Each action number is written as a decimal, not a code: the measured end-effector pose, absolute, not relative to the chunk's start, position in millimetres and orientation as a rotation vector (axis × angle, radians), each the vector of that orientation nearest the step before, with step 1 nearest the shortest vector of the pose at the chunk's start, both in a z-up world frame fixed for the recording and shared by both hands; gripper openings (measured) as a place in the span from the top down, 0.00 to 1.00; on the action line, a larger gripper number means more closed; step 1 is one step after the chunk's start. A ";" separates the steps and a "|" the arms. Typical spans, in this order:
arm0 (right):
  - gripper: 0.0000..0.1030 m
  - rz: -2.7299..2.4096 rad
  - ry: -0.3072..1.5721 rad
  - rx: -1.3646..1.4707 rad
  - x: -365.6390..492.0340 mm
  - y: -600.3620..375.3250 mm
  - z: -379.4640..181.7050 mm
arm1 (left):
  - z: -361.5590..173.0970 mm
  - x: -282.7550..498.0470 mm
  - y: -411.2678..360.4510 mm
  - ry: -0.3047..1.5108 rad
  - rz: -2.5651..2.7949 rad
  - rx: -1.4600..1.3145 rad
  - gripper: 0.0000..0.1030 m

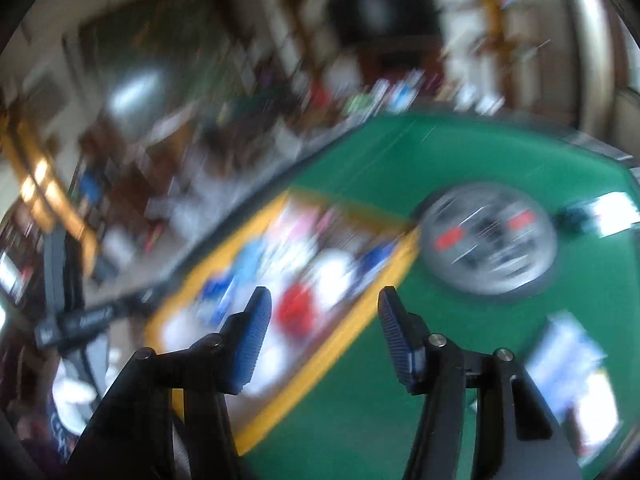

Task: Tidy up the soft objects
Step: 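Release the Vinda pack into the box with the left gripper while the right drops the white cloth in, then grasp the blue-and-white wet-wipes pack with the left gripper while the right moves to the strip bag, then carry the wipes pack toward the box with the left gripper while the right grasps the clear strip bag, then release the wipes pack into the box with the left gripper while the right drops the strip bag in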

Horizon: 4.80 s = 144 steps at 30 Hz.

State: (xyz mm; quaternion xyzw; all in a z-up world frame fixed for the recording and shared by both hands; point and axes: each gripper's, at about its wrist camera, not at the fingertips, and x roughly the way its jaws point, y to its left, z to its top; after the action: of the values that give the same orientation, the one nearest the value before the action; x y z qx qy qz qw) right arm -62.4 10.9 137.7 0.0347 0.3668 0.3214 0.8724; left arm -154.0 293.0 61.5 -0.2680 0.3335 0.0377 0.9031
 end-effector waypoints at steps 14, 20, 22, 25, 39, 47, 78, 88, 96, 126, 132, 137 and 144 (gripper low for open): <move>0.07 0.145 0.854 0.450 -13.2 -237.1 55.4 | 86.4 -92.4 117.8 0.778 -0.327 -0.299 0.00; 0.07 0.154 0.874 0.546 -7.8 -263.3 28.7 | 62.7 -58.8 31.0 0.894 -0.379 -0.148 0.00; 0.07 0.168 0.867 0.572 -11.2 -266.5 28.3 | 51.9 -45.2 12.6 0.921 -0.380 -0.106 0.00; 0.07 0.180 0.862 0.614 -17.2 -274.8 27.8 | 39.4 -29.4 -11.1 0.944 -0.383 -0.059 0.00; 0.07 0.184 0.882 0.675 -15.7 -278.7 19.2 | 5.1 29.2 -77.1 0.958 -0.368 0.140 0.11; 0.07 0.172 0.907 0.678 -13.7 -278.6 14.4 | 6.8 15.7 -35.0 1.008 -0.363 0.039 0.35; 0.07 0.250 1.103 0.235 -20.7 -199.8 24.0 | 47.9 -58.4 63.9 0.875 -0.391 -0.250 0.33; 0.44 0.161 1.101 -0.033 -28.2 -166.1 20.6 | 65.6 -103.9 159.9 0.804 -0.286 -0.380 0.33; 0.63 0.227 1.074 0.061 -37.8 -160.9 31.7 | 49.9 -140.8 255.2 0.808 0.009 -0.444 0.33; 0.63 1.035 1.269 -0.029 -105.0 165.3 43.3 | 32.4 -181.8 339.7 0.696 0.179 -0.692 0.22; 0.62 0.791 1.228 -0.212 -85.5 172.7 21.2 | 31.5 -186.2 340.7 0.691 0.180 -0.665 0.22; 0.47 0.828 1.236 -0.228 -91.0 183.3 16.4 | 30.5 -185.4 339.3 0.693 0.196 -0.639 0.22; 0.39 0.877 1.211 -0.194 -98.1 172.3 26.6 | 36.8 -182.4 325.0 0.698 0.297 -0.503 0.22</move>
State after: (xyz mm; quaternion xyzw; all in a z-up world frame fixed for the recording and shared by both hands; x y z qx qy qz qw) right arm -98.1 172.3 26.6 -0.0879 0.5498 0.3982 0.7290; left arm -182.4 325.0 36.8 -0.2429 0.3371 0.1435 0.8982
